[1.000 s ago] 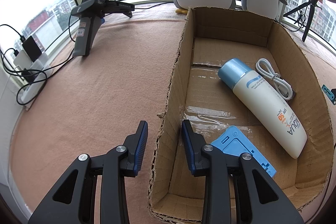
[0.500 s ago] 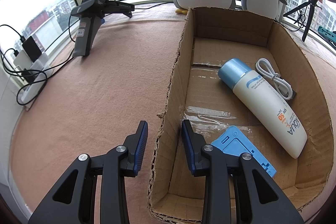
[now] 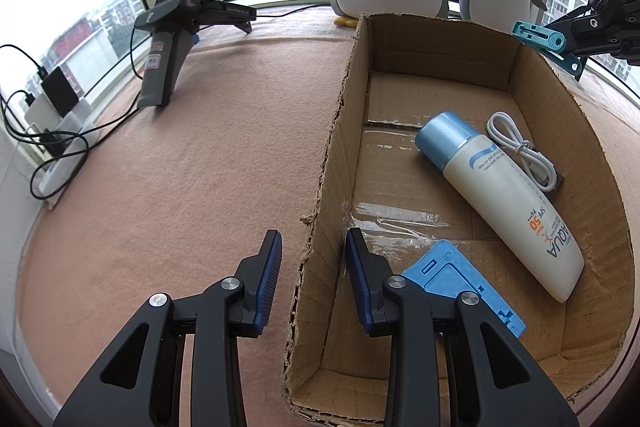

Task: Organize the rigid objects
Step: 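Carry the teal clothespin over the box and release it inside, then move the right tool to the patterned lighter and close on it, then carry the patterned lighter into the box and open the right gripper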

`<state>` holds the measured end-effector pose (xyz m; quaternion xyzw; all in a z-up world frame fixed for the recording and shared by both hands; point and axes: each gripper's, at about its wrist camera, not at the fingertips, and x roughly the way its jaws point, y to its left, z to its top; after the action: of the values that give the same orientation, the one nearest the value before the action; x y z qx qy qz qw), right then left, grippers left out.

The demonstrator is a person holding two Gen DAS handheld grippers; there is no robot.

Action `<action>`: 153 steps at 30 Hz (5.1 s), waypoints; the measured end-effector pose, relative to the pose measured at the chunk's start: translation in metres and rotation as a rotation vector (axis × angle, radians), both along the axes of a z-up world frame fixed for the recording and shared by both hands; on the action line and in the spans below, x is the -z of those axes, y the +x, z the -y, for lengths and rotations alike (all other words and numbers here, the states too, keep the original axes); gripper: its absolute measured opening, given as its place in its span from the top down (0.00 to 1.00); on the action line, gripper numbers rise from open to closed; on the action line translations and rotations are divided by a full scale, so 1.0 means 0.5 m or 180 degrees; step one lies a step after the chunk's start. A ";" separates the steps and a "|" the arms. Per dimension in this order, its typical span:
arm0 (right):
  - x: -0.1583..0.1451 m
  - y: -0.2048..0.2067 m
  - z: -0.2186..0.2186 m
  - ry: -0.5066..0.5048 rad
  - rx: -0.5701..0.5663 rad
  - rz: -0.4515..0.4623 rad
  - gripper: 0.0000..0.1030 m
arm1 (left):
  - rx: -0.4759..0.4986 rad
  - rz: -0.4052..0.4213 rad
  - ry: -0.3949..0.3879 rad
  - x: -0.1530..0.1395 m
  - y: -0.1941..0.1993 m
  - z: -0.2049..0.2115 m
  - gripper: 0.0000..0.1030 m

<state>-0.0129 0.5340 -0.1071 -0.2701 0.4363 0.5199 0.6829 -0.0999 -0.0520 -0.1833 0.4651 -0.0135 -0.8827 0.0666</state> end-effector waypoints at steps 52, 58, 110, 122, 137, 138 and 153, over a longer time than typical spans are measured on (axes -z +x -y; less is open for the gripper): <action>0.091 0.201 0.193 -0.0551 0.0763 0.0285 0.52 | -0.0003 -0.0004 -0.0013 0.000 0.001 0.001 0.70; 0.114 0.206 0.187 -0.0627 0.0806 0.0310 0.58 | 0.0000 -0.0004 -0.0017 0.000 0.001 0.001 0.70; -0.042 0.029 0.189 0.0016 0.0204 0.0191 0.81 | -0.0007 -0.0005 -0.0010 0.000 0.001 0.001 0.70; 0.027 -0.133 0.143 -0.0168 -0.0427 0.0080 0.81 | -0.0007 -0.0007 -0.0009 0.000 0.001 0.001 0.70; 0.077 -0.172 0.130 -0.0317 -0.0545 0.0187 0.81 | -0.0007 -0.0007 -0.0009 0.000 0.001 0.002 0.70; 0.077 -0.173 0.130 -0.0322 -0.0545 0.0214 0.81 | -0.0006 -0.0007 -0.0010 0.000 0.001 0.002 0.70; 0.062 -0.194 0.124 -0.0265 -0.0594 0.0507 0.64 | -0.0007 -0.0008 -0.0009 0.000 0.001 0.002 0.70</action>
<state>-0.1100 0.4722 -0.1381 -0.3781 0.3750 0.5395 0.6522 -0.0993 -0.0530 -0.1835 0.4639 -0.0141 -0.8831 0.0683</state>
